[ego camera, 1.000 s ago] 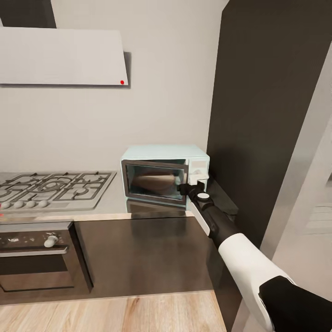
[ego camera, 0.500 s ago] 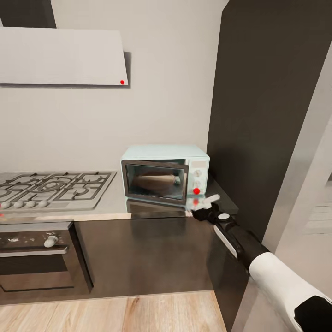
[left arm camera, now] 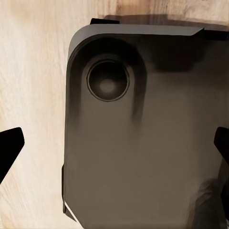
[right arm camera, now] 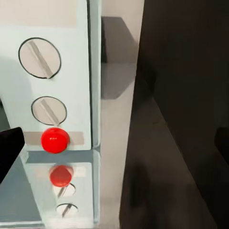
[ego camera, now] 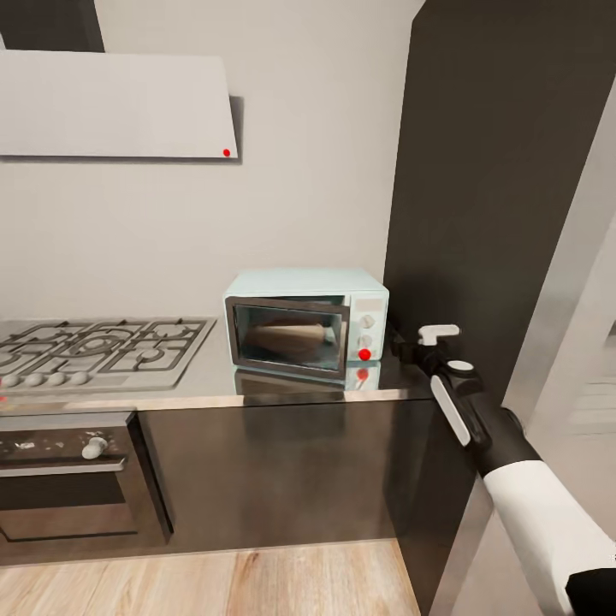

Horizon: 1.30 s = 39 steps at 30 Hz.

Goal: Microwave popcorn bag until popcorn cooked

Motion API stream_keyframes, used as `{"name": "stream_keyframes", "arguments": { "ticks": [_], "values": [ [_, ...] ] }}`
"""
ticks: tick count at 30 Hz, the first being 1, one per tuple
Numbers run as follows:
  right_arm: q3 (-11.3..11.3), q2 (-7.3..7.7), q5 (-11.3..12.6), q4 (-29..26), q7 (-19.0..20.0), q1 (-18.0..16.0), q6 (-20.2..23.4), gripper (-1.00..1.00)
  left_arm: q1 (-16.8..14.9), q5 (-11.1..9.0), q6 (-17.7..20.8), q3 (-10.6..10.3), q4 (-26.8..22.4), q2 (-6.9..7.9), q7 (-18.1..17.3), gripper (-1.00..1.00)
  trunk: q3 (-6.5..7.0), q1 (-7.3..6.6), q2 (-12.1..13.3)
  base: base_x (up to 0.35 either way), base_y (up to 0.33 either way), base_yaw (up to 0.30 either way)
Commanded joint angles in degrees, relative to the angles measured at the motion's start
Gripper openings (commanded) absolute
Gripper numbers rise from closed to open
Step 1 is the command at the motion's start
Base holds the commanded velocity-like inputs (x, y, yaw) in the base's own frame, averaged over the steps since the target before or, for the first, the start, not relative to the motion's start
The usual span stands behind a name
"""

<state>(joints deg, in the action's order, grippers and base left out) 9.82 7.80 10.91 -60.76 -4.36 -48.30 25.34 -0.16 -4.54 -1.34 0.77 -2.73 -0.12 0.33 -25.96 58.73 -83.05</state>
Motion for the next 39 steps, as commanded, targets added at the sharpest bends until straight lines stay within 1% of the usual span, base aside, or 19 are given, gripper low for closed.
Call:
{"name": "stream_keyframes", "arguments": {
  "ticks": [1,5,7,9,10,14,15,18,20,22,24,26,28,30,37,39],
  "values": [
    [0.26,-0.26,0.54,-0.13,-0.62,-0.04,0.23,1.0,-0.02,-0.47,-0.07,-0.01,0.0,0.02,-0.23,1.0,-0.06,0.0,-0.03,0.166,0.0,0.0],
    [0.44,-0.8,0.84,-0.02,-0.72,-0.04,0.23,1.0,-0.02,-0.47,-0.07,0.02,0.0,0.03,-0.4,1.0,-0.06,0.0,-0.03,0.272,0.0,0.0],
    [0.51,-1.81,0.95,0.31,-0.73,-0.04,0.16,1.0,-0.02,-0.47,-0.07,0.02,0.0,0.03,-0.42,1.0,-0.06,0.0,-0.03,0.313,0.0,0.0],
    [0.54,-3.17,0.96,0.57,-0.7,-0.04,0.1,1.0,-0.02,-0.47,-0.07,0.02,0.0,0.03,-0.42,1.0,-0.06,0.0,-0.03,0.303,0.0,0.0],
    [0.59,-3.55,0.96,0.65,-0.67,-0.04,0.11,1.0,-0.02,-0.47,-0.07,0.02,0.0,0.03,-0.42,1.0,-0.06,0.0,-0.03,0.286,0.0,0.0],
    [0.91,-4.09,1.1,0.75,-0.4,-0.04,0.33,1.0,-0.02,-0.47,-0.07,0.02,0.01,0.03,-0.42,1.0,-0.06,0.0,-0.03,0.252,0.0,0.0],
    [1.33,-4.13,1.13,0.77,-0.33,-0.04,0.36,1.0,-0.02,-0.47,-0.07,0.02,0.01,0.03,-0.42,1.0,-0.06,0.0,-0.03,0.147,0.0,0.0],
    [4.09,-4.19,1.39,1.12,-0.23,-0.04,0.37,1.0,-0.02,-0.47,-0.07,0.0,0.0,0.03,-0.42,1.0,-0.06,0.0,-0.03,0.058,0.0,0.0],
    [5.12,-4.2,1.46,2.2,-0.2,-0.04,0.16,1.0,-0.02,-0.47,-0.07,0.01,0.0,0.03,-0.42,1.0,-0.06,0.0,-0.03,0.015,0.0,0.0],
    [5.55,-4.2,1.59,2.99,0.12,-0.04,-0.03,1.0,-0.02,-0.47,-0.07,0.02,0.0,0.03,-0.42,1.0,-0.06,0.0,-0.03,0.005,0.0,0.0],
    [5.93,-4.2,1.64,3.54,2.03,-0.04,-0.05,1.0,-0.02,-0.47,-0.08,0.02,0.0,0.03,-0.42,1.0,-0.06,0.0,-0.03,0.001,0.0,0.0],
    [6.65,-4.2,1.62,4.73,6.23,-0.04,-0.36,1.0,-0.02,-0.47,-0.07,0.02,0.0,0.03,-0.42,1.0,-0.06,0.0,-0.03,0.0,0.0,0.0],
    [6.86,-4.2,1.55,5.41,8.14,-0.04,-0.49,1.0,-0.02,-0.47,-0.07,0.02,0.0,0.03,-0.42,1.0,-0.06,0.0,-0.03,0.0,0.0,0.0],
    [6.94,-4.14,1.46,5.65,8.95,-0.04,-0.54,1.0,-0.02,-0.47,-0.07,0.02,0.0,0.03,-0.42,1.0,-0.06,0.0,-0.03,0.0,0.0,0.0],
    [6.97,-4.04,1.42,5.74,9.48,-0.04,-0.56,1.0,-0.02,-0.47,-0.11,0.02,0.0,0.03,-0.42,1.0,-0.06,0.0,-0.03,0.0,0.0,0.0],
    [6.99,-3.78,1.27,5.77,12.38,-0.04,-0.56,1.0,-0.02,-0.47,-0.11,0.02,0.0,0.03,-0.42,1.0,-0.06,0.0,-0.03,0.0,0.0,0.0]
  ]
}}
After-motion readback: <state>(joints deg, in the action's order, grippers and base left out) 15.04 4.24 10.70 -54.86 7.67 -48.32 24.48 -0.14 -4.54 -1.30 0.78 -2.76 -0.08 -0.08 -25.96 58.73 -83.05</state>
